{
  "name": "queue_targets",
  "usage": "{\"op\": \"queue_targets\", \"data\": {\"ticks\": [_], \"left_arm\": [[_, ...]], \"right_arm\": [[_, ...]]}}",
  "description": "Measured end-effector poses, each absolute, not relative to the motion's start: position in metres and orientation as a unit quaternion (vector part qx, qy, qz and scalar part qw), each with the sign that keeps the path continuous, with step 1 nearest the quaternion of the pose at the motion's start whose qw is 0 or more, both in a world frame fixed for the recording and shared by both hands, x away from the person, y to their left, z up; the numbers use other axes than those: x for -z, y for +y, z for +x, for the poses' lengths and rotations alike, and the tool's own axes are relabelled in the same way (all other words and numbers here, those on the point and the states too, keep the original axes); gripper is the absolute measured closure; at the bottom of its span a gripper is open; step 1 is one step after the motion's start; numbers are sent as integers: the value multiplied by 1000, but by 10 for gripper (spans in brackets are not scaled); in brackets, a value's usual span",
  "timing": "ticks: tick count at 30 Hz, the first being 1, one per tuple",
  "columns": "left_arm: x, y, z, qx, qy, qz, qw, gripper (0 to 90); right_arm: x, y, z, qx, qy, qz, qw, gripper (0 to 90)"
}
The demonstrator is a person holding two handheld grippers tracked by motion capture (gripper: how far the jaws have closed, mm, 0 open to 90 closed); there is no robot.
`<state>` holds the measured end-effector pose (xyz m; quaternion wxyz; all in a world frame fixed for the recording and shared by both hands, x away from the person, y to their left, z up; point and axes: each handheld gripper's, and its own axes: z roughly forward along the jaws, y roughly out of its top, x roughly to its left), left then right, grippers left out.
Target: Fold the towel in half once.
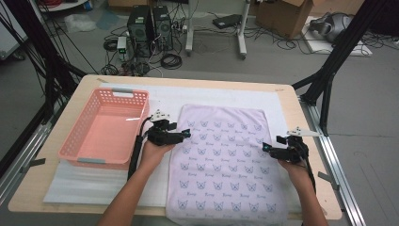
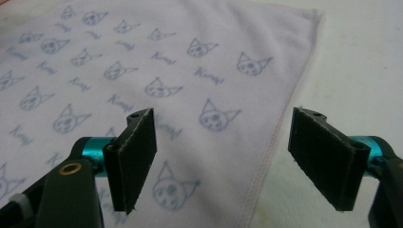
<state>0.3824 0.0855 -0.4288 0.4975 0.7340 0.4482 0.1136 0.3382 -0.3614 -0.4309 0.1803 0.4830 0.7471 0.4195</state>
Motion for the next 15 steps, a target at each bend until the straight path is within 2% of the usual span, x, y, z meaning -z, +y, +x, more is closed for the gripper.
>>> {"op": "queue_targets", "data": {"ticks": [15], "left_arm": [[450,83,416,-148,498,734,438,357]], "right_arm": [[437,-361,376,-379,744,520,181,244]]}}
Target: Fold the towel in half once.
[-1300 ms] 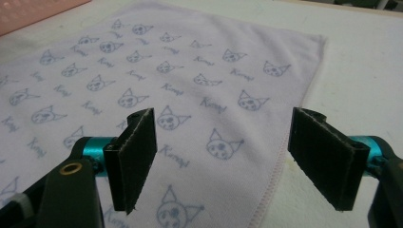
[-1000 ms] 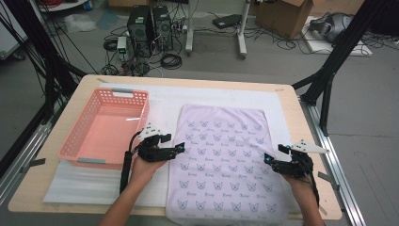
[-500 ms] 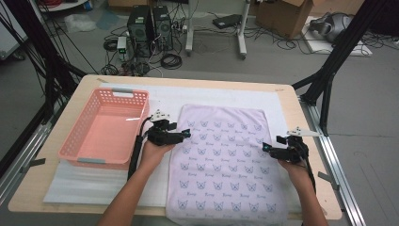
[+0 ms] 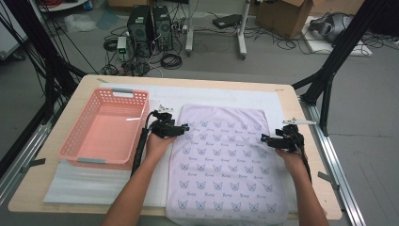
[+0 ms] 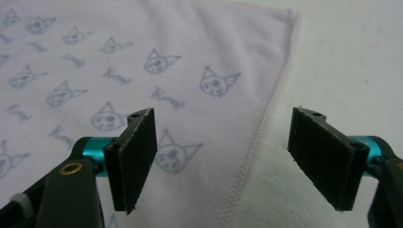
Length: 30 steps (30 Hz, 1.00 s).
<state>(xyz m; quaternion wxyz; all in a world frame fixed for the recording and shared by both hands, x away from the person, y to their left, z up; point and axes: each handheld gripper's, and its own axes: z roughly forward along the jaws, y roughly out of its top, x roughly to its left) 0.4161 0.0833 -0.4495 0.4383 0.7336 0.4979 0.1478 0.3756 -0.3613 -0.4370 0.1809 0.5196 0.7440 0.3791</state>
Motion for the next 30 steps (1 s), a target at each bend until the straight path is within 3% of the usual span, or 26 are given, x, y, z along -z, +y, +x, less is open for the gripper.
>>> {"op": "queue_targets", "data": {"ticks": [6,11,13,15,17,30], "left_arm": [[451,76,418,-175,482,753,413,404],[450,68,417,-211,465,769,386,550],[450,69,417,-205,464,768,391,729],[450,69,417,-195,473,762,397,824],[450,71,419,-182,490,751,404,847],[438,88,423,-206,535,686,449,857]], "right_arm": [[442,-362,387,-359,739,538,187,335],[444,-357,392,-332,746,539,205,490],[443,-358,392,-329,744,543,207,585],[442,-359,391,-334,747,539,199,734],[442,-357,392,-338,759,523,190,862],[428,-355,402,-356,735,532,225,887]]}}
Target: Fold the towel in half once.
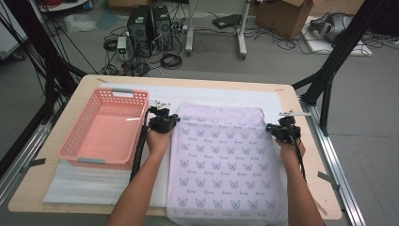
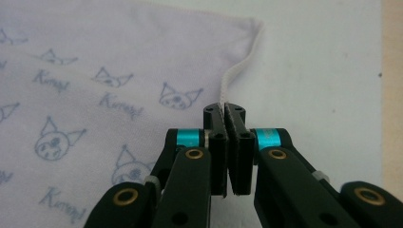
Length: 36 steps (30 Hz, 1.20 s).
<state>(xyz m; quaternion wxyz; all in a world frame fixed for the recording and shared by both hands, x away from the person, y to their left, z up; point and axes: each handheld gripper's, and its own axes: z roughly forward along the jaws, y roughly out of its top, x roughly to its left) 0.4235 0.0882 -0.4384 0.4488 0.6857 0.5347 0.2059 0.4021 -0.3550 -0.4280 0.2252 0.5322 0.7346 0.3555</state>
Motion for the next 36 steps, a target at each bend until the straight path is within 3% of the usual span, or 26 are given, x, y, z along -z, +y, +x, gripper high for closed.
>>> {"op": "queue_targets", "data": {"ticks": [10,22,36], "left_arm": [[418,97,409,-184,512,695,469,855],[398,103,369,-172,477,717,478,854],[412,107,313,-160,442,739,482,850]], "right_arm": [[415,-360,386,-385,731,520,218,886],[400,-369,342,-420,729,497,212,886],[413,-375,287,-424,738,482,205,885]]}}
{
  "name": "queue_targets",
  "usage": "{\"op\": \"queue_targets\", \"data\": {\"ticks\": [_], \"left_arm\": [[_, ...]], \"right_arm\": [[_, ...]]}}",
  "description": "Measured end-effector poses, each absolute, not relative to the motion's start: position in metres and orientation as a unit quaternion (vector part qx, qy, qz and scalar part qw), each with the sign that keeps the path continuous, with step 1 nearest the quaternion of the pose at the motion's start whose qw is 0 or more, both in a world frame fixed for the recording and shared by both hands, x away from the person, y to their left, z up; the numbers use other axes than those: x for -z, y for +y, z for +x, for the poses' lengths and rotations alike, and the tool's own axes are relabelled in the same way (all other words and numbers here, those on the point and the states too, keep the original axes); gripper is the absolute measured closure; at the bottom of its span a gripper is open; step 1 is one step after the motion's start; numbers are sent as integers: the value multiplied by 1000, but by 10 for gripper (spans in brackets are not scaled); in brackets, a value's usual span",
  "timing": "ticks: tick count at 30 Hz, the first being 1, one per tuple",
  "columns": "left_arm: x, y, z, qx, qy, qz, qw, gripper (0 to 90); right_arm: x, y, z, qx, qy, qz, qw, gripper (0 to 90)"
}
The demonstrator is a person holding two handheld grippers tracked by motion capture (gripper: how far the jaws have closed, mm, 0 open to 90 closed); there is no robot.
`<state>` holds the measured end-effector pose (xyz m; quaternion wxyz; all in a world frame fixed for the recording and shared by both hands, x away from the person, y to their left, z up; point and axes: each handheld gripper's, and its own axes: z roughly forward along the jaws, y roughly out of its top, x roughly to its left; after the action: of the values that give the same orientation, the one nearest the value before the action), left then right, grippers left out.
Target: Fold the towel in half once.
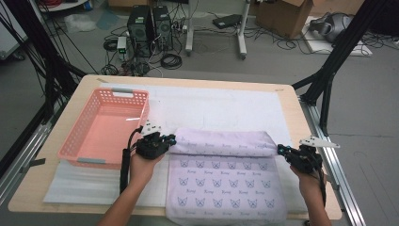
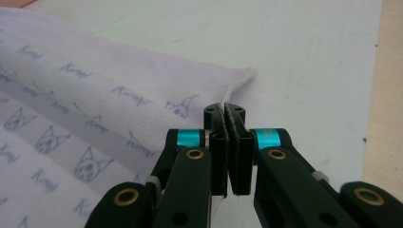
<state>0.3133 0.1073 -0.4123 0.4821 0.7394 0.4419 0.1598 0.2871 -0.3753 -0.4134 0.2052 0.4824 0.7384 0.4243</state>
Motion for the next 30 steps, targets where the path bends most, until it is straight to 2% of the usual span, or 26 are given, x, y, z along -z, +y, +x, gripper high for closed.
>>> {"op": "queue_targets", "data": {"ticks": [10,11,12,13,15,17,23,30], "left_arm": [[437,110,290,-144,440,753,468,833],[438,110,290,-144,443,752,467,801],[438,110,292,-144,446,750,466,727],[438,110,295,-138,452,746,469,637],[436,109,302,-132,454,747,468,551],[433,108,310,-135,459,744,466,499],[430,102,339,-131,478,736,462,486],[441,92,358,-124,483,750,434,512]], "right_arm": [[435,-377,261,-416,749,484,181,884],[436,-376,262,-413,749,487,177,878],[436,-376,262,-412,751,486,175,864],[435,-375,263,-412,751,485,175,801],[431,-373,266,-414,741,494,186,682],[425,-373,270,-420,732,501,193,638],[412,-363,296,-405,736,506,198,598],[423,-346,332,-368,748,522,180,564]]}}
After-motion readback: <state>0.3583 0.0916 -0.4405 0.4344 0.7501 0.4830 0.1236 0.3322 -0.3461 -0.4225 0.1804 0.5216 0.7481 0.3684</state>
